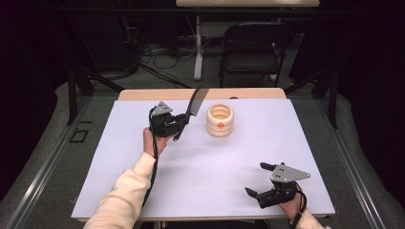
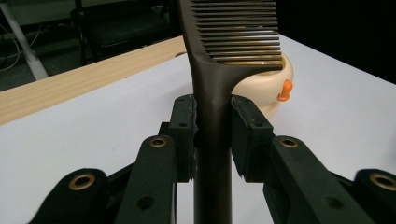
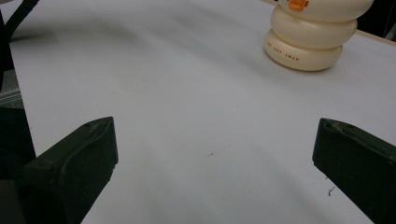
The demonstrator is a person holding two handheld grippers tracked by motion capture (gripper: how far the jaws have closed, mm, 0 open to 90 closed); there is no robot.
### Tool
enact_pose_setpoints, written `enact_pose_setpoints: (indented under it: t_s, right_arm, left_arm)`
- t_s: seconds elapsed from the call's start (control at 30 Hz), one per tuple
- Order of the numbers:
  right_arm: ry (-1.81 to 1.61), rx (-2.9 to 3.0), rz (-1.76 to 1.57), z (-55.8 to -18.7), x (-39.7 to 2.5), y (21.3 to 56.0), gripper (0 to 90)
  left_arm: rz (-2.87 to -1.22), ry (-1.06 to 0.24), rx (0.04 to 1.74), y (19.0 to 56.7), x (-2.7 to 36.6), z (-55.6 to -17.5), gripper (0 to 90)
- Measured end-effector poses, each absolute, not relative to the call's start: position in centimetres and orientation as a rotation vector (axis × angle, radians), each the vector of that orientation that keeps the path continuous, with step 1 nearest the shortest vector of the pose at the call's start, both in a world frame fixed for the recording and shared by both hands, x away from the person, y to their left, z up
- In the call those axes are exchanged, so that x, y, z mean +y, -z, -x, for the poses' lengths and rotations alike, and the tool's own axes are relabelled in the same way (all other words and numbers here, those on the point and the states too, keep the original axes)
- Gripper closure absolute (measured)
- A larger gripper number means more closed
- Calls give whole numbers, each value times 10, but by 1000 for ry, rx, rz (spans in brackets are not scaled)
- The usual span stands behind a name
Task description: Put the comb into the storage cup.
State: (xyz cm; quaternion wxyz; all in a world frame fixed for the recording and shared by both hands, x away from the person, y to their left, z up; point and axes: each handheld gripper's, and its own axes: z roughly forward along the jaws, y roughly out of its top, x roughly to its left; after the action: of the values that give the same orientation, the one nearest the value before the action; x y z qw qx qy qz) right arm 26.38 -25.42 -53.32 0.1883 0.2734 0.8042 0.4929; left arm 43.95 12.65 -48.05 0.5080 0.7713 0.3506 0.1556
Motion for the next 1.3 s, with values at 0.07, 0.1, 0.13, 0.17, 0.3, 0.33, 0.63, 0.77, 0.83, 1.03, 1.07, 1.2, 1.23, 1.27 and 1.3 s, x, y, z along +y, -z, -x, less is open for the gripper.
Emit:
enact_pose_setpoints:
  t_s: [0.07,0.1,0.13,0.17,0.3,0.33,0.63,0.77,0.83,1.03,1.07,1.2,1.23,1.27,1.3]
  right_arm:
    - [-1386,2261,-767,-264,-254,533,0]
    - [-1389,2259,-768,-264,-254,533,0]
    - [-1388,2259,-765,-264,-254,533,0]
    - [-1388,2259,-764,-264,-254,533,0]
    - [-1388,2261,-766,-264,-254,533,0]
    - [-1388,2260,-765,-264,-254,533,0]
    - [-1388,2259,-766,-264,-254,533,0]
    - [-1386,2260,-769,-263,-255,533,0]
    - [-1384,2260,-770,-264,-255,533,0]
    - [-1383,2259,-772,-264,-255,533,0]
    - [-1383,2259,-772,-264,-255,533,0]
    - [-1385,2263,-776,-264,-255,534,0]
    - [-1386,2263,-776,-264,-255,534,0]
    - [-1386,2262,-776,-264,-255,534,0]
    - [-1386,2263,-775,-264,-255,534,0]
  left_arm:
    - [-1863,-381,841,479,124,-440,718]
    - [-1860,-376,841,479,124,-440,718]
    - [-1860,-372,839,479,123,-440,718]
    - [-1860,-375,838,479,122,-440,718]
    - [-1857,-376,835,477,119,-441,718]
    - [-1858,-379,836,477,119,-441,718]
    - [-1859,-381,825,475,115,-441,717]
    - [-1870,-389,807,473,111,-442,718]
    - [-1871,-391,801,472,110,-442,717]
    - [-1865,-402,788,469,104,-443,717]
    - [-1859,-398,786,469,103,-443,717]
    - [-1817,-391,791,468,101,-445,717]
    - [-1812,-392,790,467,100,-446,717]
    - [-1805,-395,789,466,99,-446,717]
    - [-1802,-398,788,465,98,-447,718]
